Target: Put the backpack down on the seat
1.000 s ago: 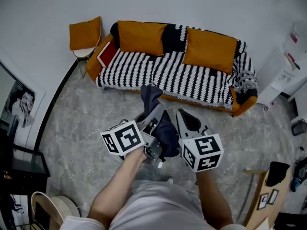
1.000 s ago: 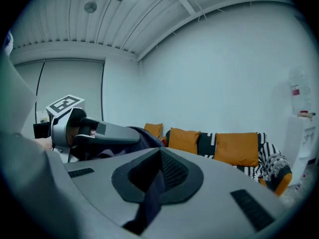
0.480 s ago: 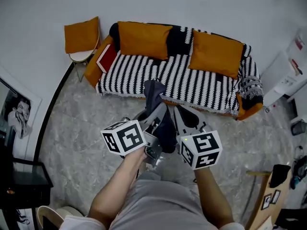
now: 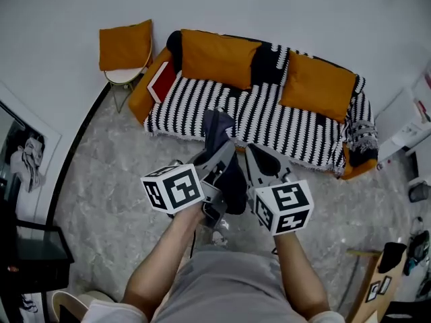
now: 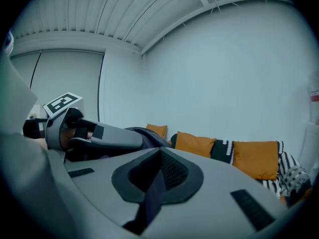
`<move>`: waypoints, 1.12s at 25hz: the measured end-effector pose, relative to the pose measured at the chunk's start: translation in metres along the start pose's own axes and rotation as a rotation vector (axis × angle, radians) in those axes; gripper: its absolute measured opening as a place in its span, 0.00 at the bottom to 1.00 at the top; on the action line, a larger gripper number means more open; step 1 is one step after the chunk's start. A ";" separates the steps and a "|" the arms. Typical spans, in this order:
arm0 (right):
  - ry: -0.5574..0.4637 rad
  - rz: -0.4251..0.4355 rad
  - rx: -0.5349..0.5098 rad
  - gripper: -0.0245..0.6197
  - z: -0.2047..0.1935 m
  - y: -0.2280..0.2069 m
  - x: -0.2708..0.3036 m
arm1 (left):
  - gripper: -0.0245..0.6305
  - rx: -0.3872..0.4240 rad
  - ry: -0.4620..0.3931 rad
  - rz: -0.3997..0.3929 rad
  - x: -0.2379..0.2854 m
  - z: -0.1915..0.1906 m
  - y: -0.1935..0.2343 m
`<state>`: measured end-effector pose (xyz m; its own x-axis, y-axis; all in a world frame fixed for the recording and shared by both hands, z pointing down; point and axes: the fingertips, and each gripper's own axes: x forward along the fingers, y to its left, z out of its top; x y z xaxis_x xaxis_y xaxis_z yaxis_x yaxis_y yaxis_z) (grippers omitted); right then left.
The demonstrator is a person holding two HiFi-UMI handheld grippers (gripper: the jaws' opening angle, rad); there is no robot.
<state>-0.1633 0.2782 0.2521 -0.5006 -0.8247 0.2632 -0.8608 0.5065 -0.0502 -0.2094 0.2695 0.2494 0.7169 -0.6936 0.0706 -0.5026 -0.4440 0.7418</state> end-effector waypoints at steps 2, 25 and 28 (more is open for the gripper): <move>0.003 0.010 -0.008 0.04 0.002 0.010 0.011 | 0.08 0.000 -0.003 0.002 -0.005 0.008 0.009; 0.018 0.031 0.039 0.04 0.000 -0.063 0.102 | 0.08 -0.014 0.022 0.053 0.080 0.045 0.074; 0.028 0.032 0.052 0.04 0.001 -0.095 0.116 | 0.08 -0.015 0.026 0.053 0.111 0.049 0.077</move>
<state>-0.1399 0.1344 0.2864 -0.5258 -0.8004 0.2880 -0.8483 0.5182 -0.1088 -0.1917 0.1303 0.2821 0.7017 -0.7009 0.1277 -0.5333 -0.3978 0.7465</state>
